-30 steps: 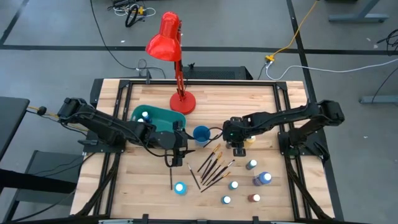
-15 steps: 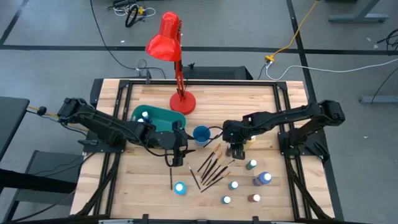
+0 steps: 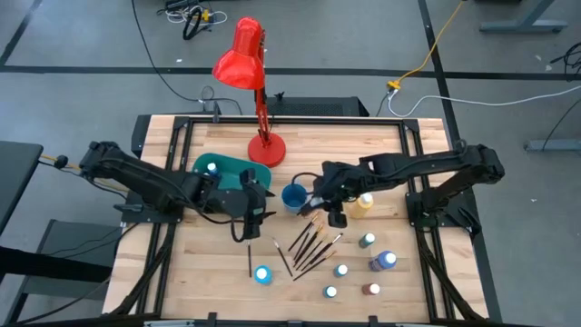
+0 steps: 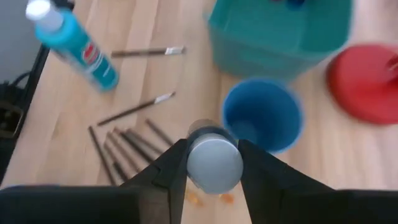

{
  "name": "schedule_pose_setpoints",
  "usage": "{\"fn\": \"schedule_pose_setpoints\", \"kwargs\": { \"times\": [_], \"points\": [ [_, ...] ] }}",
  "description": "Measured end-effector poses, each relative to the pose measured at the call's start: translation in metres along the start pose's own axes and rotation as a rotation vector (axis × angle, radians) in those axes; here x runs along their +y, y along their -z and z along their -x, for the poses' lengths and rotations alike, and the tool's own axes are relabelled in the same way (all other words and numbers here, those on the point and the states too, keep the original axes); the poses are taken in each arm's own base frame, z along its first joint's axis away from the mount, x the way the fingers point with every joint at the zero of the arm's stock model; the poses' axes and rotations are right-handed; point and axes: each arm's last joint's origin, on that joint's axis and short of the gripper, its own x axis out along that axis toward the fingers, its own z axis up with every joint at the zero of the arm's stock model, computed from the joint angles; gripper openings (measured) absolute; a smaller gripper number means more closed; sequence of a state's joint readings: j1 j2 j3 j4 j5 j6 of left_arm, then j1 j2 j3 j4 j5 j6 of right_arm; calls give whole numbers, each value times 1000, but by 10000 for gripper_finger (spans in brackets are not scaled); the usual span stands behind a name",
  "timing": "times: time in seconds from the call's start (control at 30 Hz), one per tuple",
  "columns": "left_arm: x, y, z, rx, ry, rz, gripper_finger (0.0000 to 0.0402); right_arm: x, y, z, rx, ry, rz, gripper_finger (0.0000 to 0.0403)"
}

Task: Pick & Place Paint Supplies
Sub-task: Put the black paint bottle into the green bin

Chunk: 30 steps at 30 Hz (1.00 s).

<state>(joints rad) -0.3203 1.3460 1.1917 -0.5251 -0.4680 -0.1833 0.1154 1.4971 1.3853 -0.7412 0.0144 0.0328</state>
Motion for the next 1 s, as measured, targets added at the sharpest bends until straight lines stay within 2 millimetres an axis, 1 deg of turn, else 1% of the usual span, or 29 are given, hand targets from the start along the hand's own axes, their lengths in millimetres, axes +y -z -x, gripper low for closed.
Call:
{"fn": "schedule_pose_setpoints", "kwargs": {
  "times": [0.07,0.17,0.33,0.4,0.47,0.57,0.7,0.83,1.0],
  "points": [
    [1,-3,2,-10,-16,3,235,-1,-6,3,-38,34,18,127],
    [1,-2,1,-2,-15,-1,235,-2,-12,3,-105,81,46,127],
    [-4,1,-10,23,-13,-52,235,-1,-19,4,-176,46,75,127],
    [-7,-2,-13,-4,-9,-45,235,0,-21,5,-198,26,78,127],
    [-10,-4,-18,-33,-7,-32,235,0,-22,5,-205,21,78,127],
    [-13,-12,-29,-107,-5,8,235,0,-23,5,-213,23,78,127],
    [-14,-16,-40,-152,-17,1,235,0,-22,5,-208,22,78,128],
    [-12,-18,-47,-179,-29,20,235,0,-21,5,-201,20,79,128],
    [-5,-22,-50,-196,-40,49,235,0,-23,5,-216,23,89,129]
  ]
}}
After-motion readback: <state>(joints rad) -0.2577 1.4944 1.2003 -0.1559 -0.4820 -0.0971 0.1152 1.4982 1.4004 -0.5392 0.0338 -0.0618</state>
